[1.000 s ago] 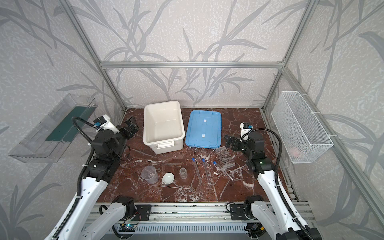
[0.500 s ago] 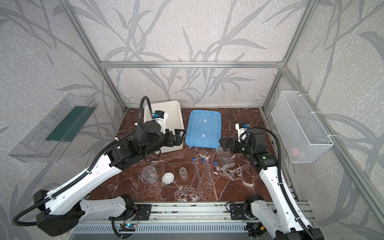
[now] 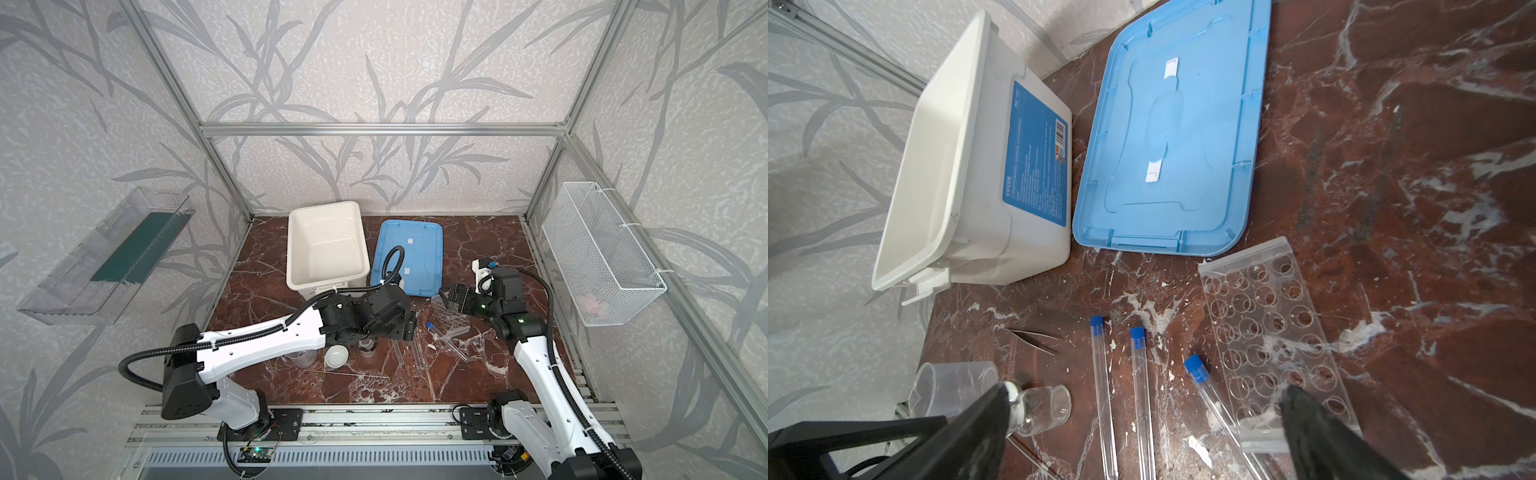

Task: Organize the chemistry lab equipment
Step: 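Raise both arms and reach the left gripper over the blue-capped test tubes, then lower the left gripper and grasp a blue-capped test tube, lift it upright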

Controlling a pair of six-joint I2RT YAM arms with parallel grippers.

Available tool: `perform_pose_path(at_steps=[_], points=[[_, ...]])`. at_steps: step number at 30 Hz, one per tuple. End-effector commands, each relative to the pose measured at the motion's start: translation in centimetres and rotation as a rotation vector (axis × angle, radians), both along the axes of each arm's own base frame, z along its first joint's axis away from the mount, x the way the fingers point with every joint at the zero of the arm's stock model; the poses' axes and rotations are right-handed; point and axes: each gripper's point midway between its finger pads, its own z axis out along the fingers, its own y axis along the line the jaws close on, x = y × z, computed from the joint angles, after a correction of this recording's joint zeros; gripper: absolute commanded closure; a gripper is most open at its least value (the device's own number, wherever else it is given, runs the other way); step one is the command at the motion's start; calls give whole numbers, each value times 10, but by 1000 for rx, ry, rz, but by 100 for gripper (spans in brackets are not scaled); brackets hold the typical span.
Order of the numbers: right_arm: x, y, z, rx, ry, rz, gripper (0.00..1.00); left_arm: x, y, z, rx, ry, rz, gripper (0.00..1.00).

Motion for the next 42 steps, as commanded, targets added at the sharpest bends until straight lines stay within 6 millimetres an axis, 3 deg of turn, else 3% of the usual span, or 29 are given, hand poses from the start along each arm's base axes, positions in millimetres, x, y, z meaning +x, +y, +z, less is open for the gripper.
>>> perform_pose_path(at_steps=[1,7,25,33,37,42], points=[[3,-7,5,-37,-23,-26,0,2,11,-30,119,54,48,25],[3,-6,-1,-37,-4,-15,0,16,28,-65,269,128,77,33],[6,-7,-8,-43,-3,-19,0,16,19,-135,323,287,84,45],[7,-10,-13,-69,-4,-30,0,20,26,-144,345,273,105,48],[8,-9,-17,-59,4,-27,0,21,22,-151,340,287,100,59],[6,-11,-18,-76,7,-29,0,22,24,-158,371,299,103,61]])
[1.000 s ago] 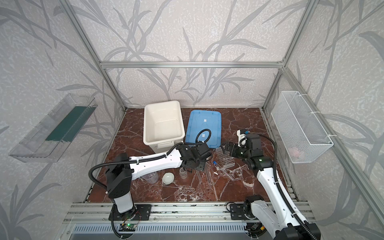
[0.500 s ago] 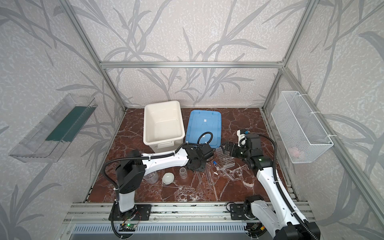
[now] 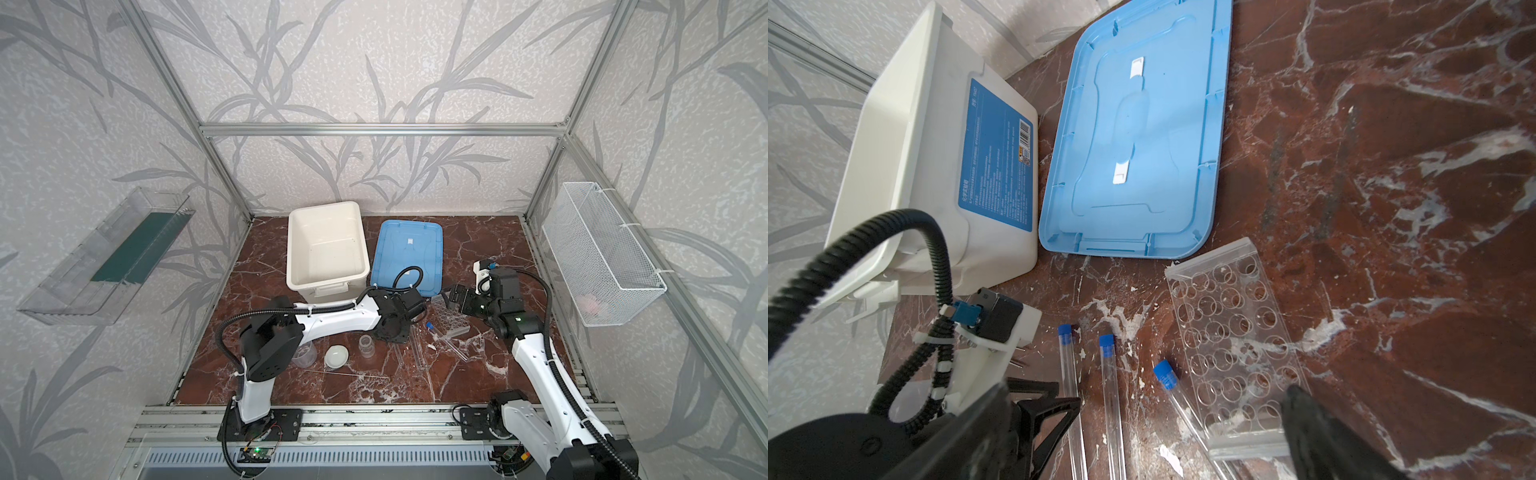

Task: Organize the chemistry lab equipment
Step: 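Lower the left gripper and grasp a blue-capped test tube, lift it upright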

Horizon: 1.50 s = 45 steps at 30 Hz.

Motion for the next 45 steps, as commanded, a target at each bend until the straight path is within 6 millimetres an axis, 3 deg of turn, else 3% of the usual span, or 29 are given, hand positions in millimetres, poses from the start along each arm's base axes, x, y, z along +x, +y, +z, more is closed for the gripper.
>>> perform_pose_path(at_steps=[1,8,16,26,28,32,39,45], points=[[1,-3,0,-23,-14,-2,0,1,6,-8,42,14,16,61],[0,-6,-2,-39,-15,-11,0,4,5,-11,50,11,16,64],[-1,-2,2,-7,-24,-7,0,27,8,-17,55,-2,33,74],[-2,-6,-4,-23,-13,-25,0,48,-9,-18,54,-42,-5,78],[-2,-6,-4,-23,-12,-25,0,45,-8,-18,57,-38,-4,78],[-2,-6,-4,-20,-12,-28,0,32,-2,-14,71,-37,-18,67],[-1,-5,-5,-7,-9,-27,0,3,1,-2,81,-22,-47,69],[-2,-4,-4,-1,-8,-24,0,-12,6,-7,112,12,-61,73]])
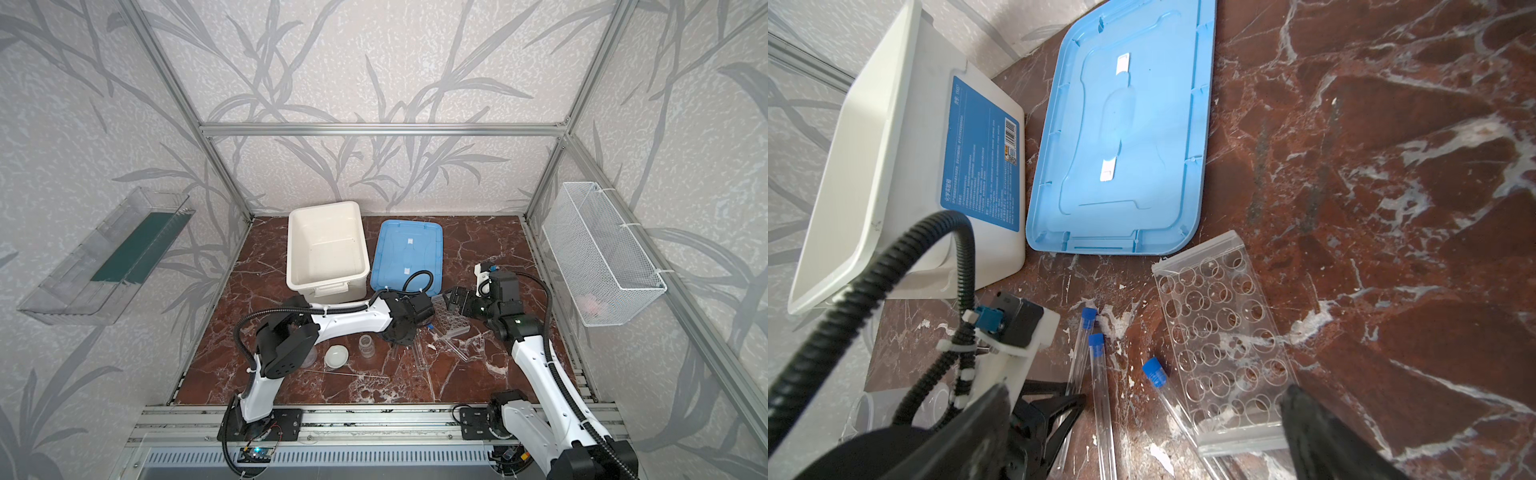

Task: Organize the chemistry lab equipment
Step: 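Lower the left gripper and grasp a blue-capped test tube, lift it upright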

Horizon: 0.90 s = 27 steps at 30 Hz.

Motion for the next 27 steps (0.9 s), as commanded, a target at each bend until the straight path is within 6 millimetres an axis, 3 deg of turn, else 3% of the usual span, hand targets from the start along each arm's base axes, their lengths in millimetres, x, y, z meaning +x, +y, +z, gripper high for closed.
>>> perform_pose_path(at_steps=[1,8,14,27], points=[[-1,0,4,10,-14,0,0,-13,18,3,52,29,19,74],[-1,1,6,22,-19,-3,0,-20,22,5,50,33,23,77],[-1,3,5,36,-18,-2,0,-15,18,4,35,14,23,82],[0,6,4,52,-15,8,0,23,10,47,-99,-170,23,84]])
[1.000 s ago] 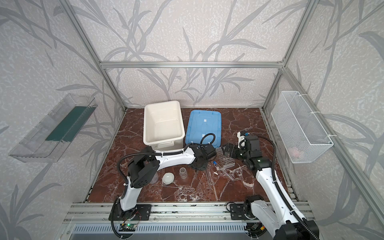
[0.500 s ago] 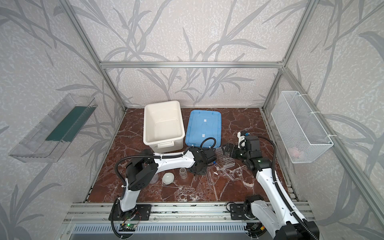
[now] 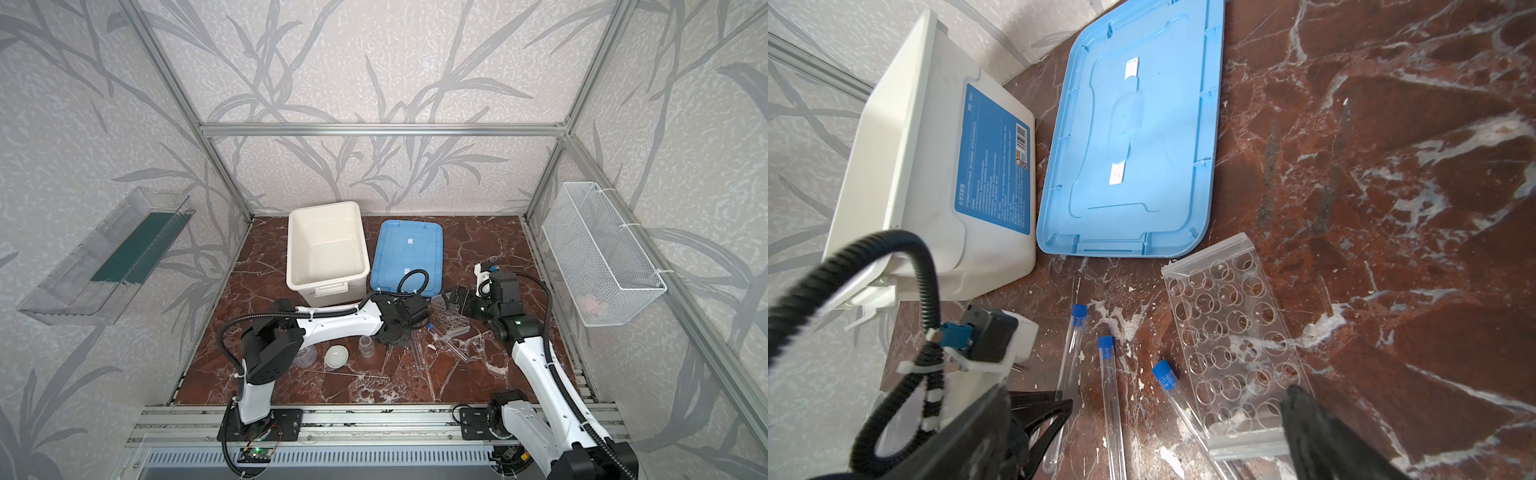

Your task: Organize the chemistry lab equipment

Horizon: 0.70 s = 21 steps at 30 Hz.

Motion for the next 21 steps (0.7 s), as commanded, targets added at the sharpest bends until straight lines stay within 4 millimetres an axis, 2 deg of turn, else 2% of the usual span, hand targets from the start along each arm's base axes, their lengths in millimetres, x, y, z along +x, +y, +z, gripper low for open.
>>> perform_pose_path(at_steps=[1,8,13,18,21], points=[[0,4,2,23,-9,13,0,17,-3,25,-60,-99,-3,84],[0,31,26,187,-29,118,1,21,-19,65,-259,-229,-111,84],[0,54,43,248,-20,232,7,15,-30,92,-421,-346,-241,84],[3,78,41,190,24,312,9,11,-31,111,-504,-419,-303,84],[9,95,39,203,20,342,16,8,-34,116,-541,-436,-324,84]])
